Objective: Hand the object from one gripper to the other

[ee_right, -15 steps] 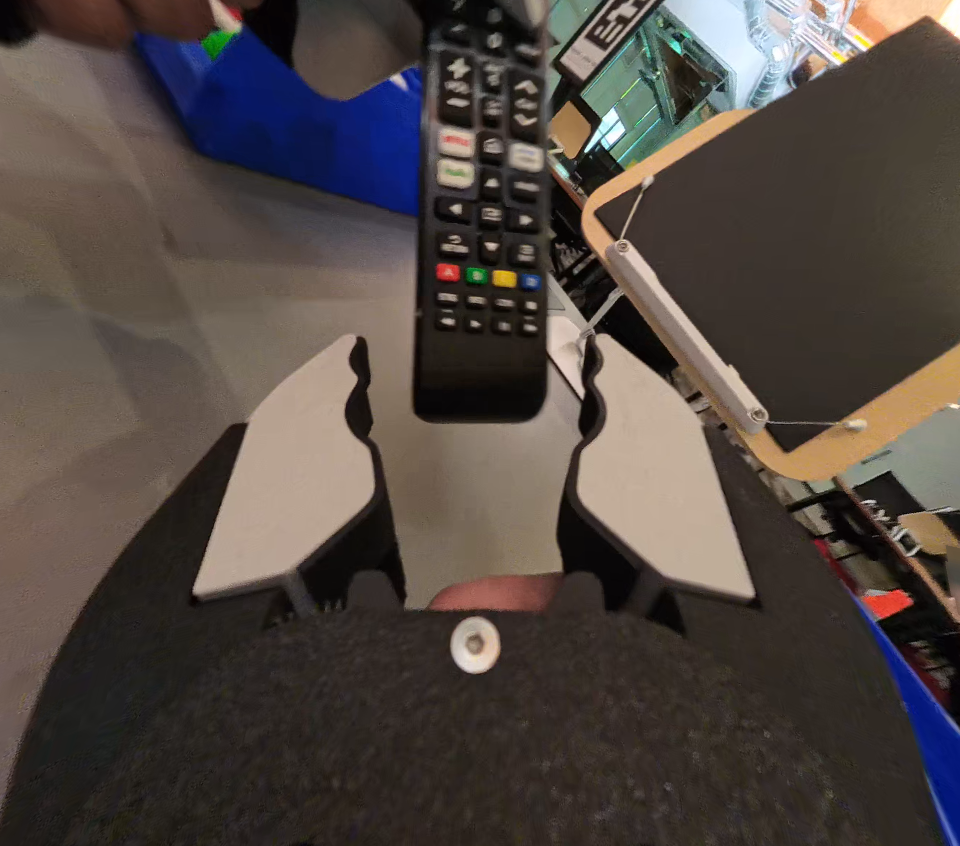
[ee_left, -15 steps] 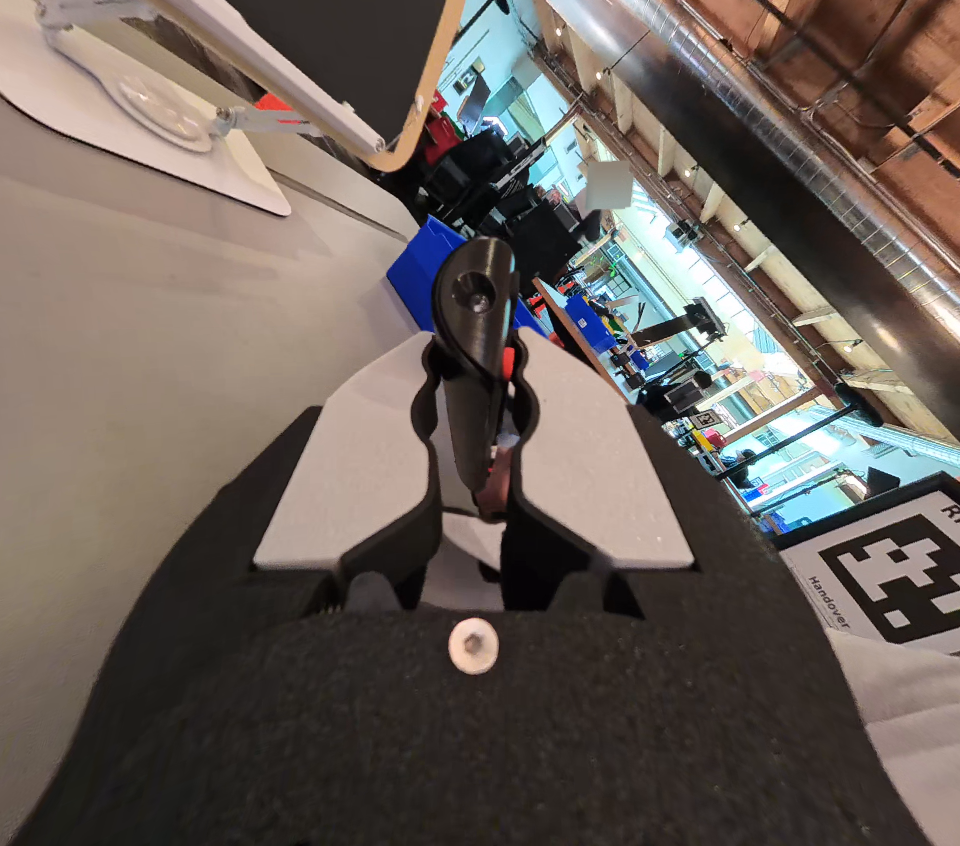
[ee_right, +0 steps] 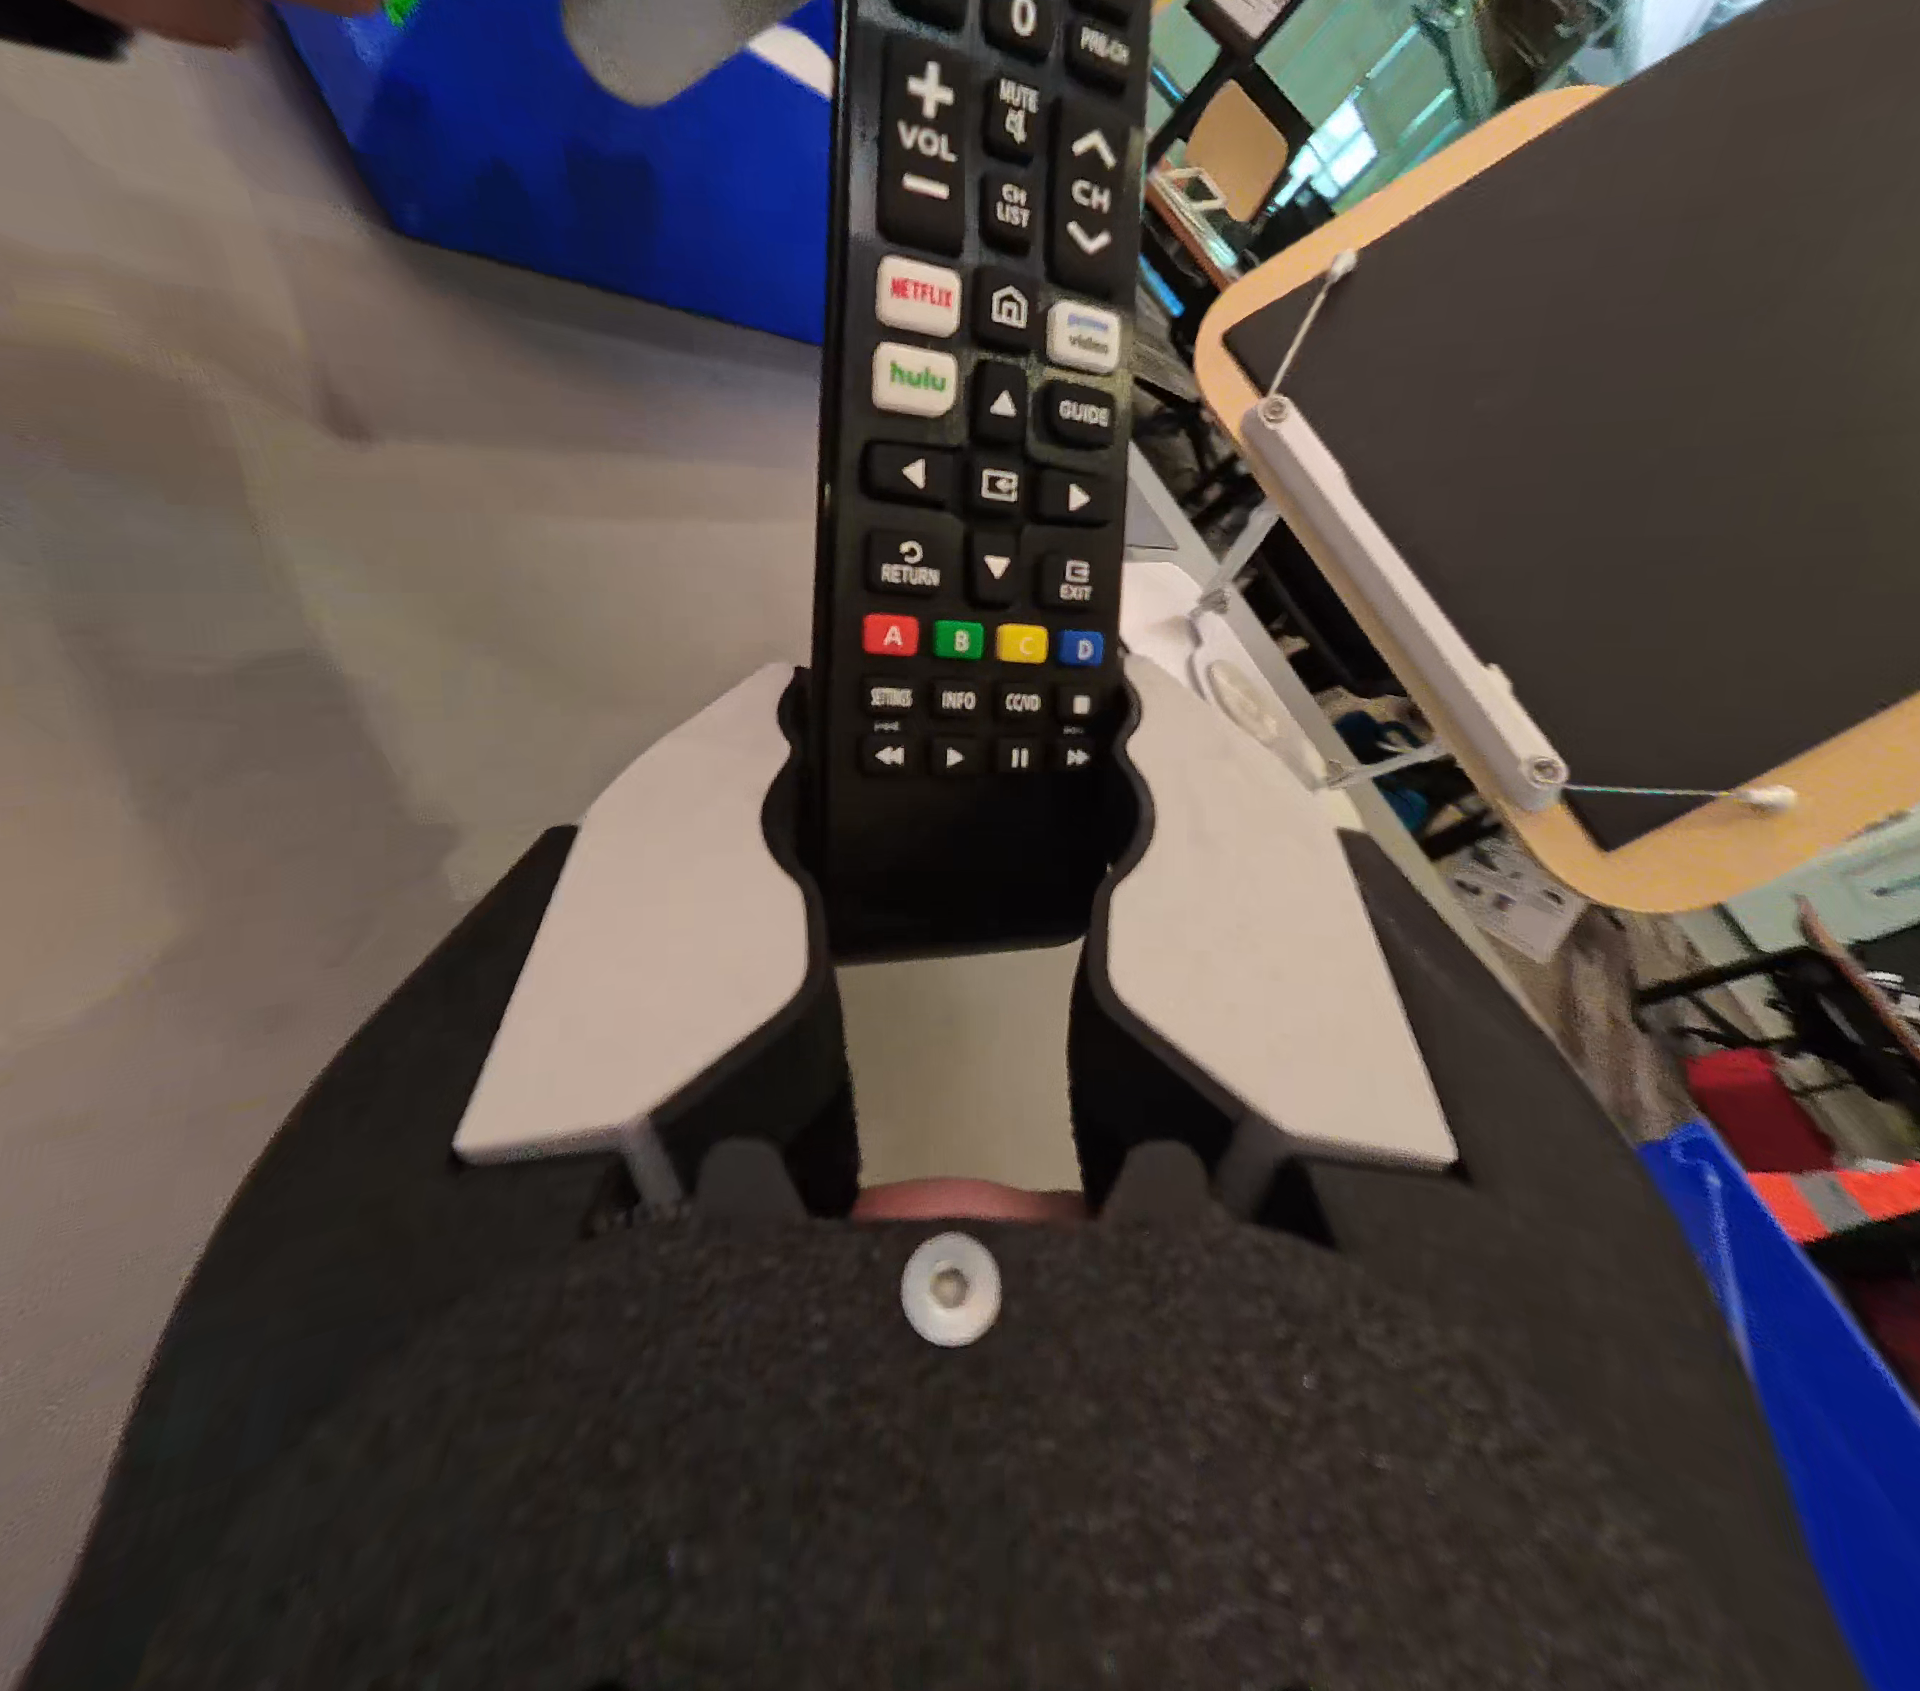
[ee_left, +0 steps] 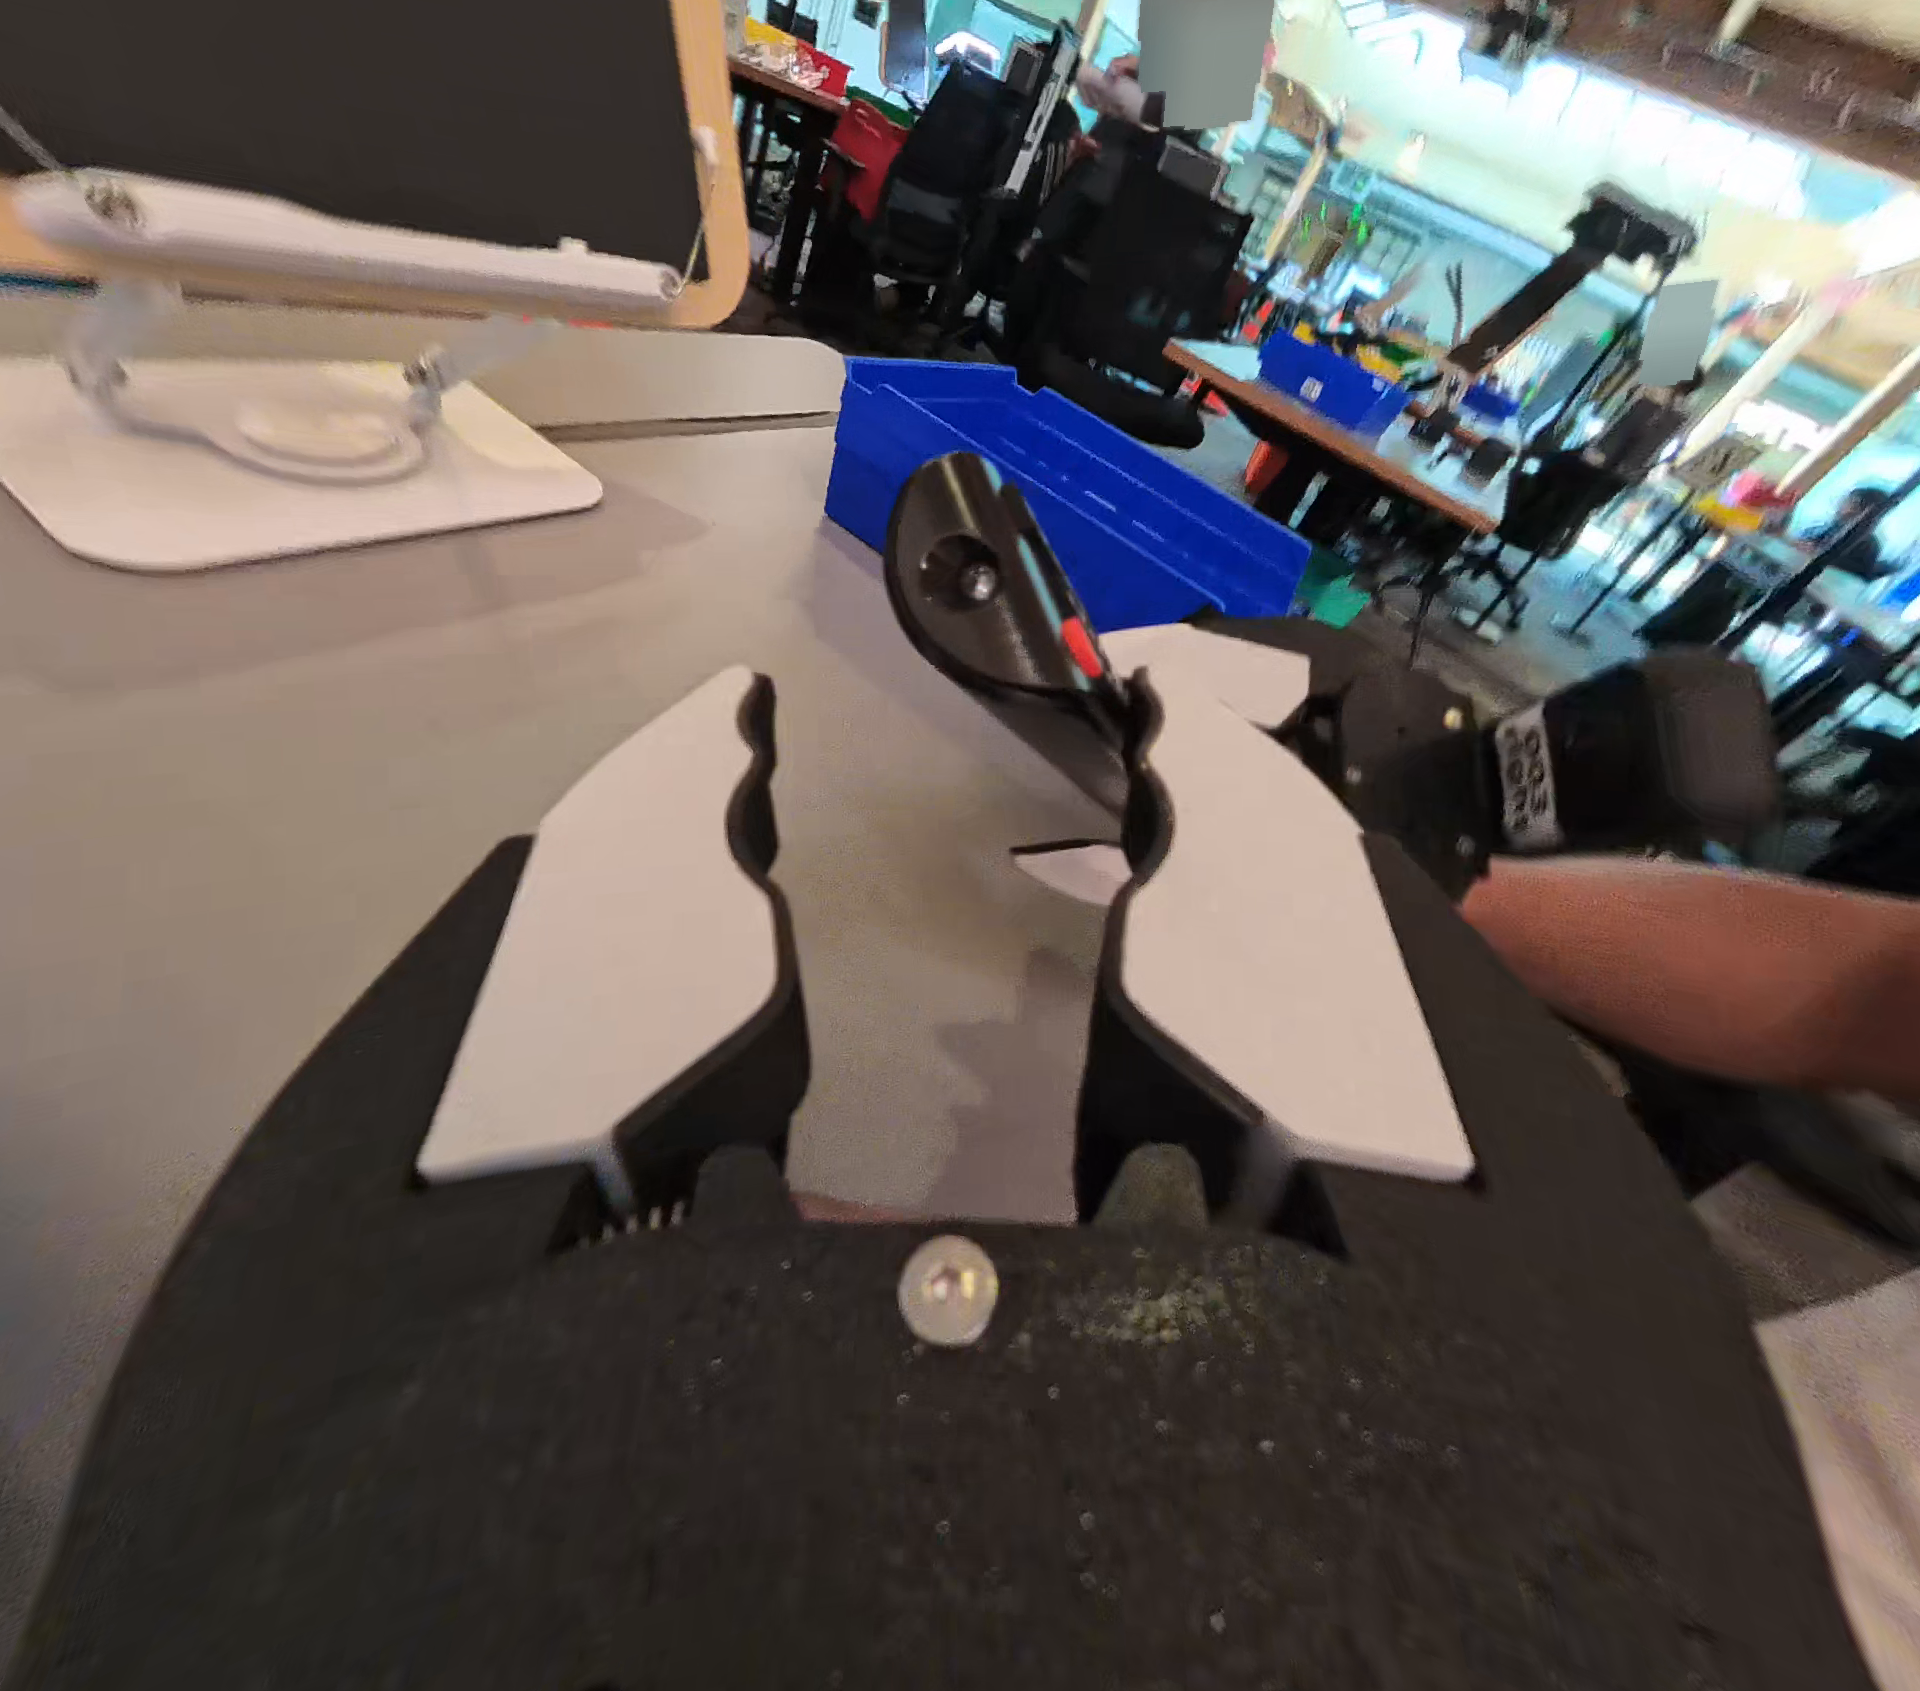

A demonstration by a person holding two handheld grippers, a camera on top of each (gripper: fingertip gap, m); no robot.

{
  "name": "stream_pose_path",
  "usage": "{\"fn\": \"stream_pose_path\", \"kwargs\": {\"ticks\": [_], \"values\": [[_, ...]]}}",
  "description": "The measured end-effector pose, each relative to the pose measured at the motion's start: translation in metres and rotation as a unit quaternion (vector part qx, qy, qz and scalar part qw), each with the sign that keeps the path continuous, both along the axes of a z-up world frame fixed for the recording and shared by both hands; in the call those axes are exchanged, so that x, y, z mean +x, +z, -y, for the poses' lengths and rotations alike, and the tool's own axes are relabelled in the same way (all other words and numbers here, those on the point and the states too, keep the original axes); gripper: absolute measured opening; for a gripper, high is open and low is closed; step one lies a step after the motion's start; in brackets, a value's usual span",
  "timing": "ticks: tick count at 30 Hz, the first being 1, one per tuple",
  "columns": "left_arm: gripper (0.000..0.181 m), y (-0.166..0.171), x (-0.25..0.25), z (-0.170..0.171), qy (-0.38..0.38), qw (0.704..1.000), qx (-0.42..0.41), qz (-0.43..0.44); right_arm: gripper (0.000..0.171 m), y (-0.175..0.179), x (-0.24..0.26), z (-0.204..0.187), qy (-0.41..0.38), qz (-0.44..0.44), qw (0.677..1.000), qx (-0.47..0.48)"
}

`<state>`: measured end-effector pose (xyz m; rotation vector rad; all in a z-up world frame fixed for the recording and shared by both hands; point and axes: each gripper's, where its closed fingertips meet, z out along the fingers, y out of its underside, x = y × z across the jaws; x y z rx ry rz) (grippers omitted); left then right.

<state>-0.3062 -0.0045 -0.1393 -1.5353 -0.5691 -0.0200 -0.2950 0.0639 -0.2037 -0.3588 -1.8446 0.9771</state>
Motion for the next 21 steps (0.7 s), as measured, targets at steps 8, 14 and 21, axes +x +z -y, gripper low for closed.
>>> {"fn": "stream_pose_path", "kwargs": {"ticks": [8,14,21], "values": [[0.075,0.022,0.023,0.0,-0.096,0.991,0.095,0.001,0.052,0.017,0.023,0.01,0.143,0.145,0.954,-0.22],[0.086,0.028,0.044,-0.021,-0.135,0.982,0.127,0.022,0.052,0.024,0.056,0.041,0.297,0.337,0.8,-0.397],[0.068,0.029,0.067,-0.038,-0.193,0.968,0.155,0.052,0.052,0.061,0.12,0.06,0.503,0.512,0.503,-0.483]]}}
